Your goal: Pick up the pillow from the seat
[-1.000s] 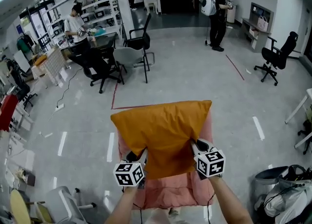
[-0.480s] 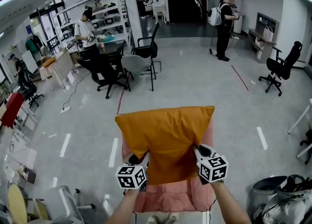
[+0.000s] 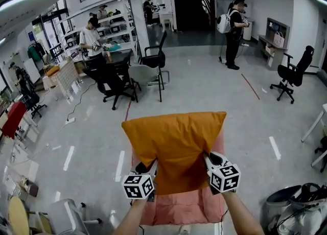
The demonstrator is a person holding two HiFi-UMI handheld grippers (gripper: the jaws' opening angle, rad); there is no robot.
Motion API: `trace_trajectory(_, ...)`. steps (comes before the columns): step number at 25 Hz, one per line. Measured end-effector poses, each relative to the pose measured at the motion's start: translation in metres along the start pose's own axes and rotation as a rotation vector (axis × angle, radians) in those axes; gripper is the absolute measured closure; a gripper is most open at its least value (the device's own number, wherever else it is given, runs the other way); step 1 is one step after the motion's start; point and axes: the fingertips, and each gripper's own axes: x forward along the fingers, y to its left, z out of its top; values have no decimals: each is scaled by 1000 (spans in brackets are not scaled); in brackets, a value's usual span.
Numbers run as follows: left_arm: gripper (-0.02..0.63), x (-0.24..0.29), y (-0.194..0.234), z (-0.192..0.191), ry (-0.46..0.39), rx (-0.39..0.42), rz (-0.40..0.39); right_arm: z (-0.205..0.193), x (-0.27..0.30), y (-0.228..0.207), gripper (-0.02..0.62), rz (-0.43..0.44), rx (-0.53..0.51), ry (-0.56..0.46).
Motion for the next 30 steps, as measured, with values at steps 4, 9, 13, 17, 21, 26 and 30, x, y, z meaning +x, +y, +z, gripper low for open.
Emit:
trace_trajectory(4, 430, -16, 5, 5, -10, 2, -5, 4, -7, 17, 568, -5, 6, -9)
trace_trajectory(9, 430, -41, 9, 10, -29, -2, -12, 10, -17, 39, 569, -13, -1, -22)
trace_trajectory(13, 430, -62, 11, 15, -47, 3, -20, 15, -28, 58, 569, -12, -11, -32)
trace_trajectory(17, 430, -86, 12, 18, -69, 7, -27, 19, -40, 77, 569, -9, -23, -41)
trace_trajectory(21, 430, -108, 14, 16, -81, 7, -36, 18, -52, 95, 569, -9, -30, -49)
trace_trajectory(26, 430, -134, 21, 14, -90, 14, -39, 14, -63, 120, 569, -10, -27, -55)
trace_trajectory(30, 430, -154, 26, 9, -91, 14, -41, 10, -74, 139, 569, -13, -22, -57)
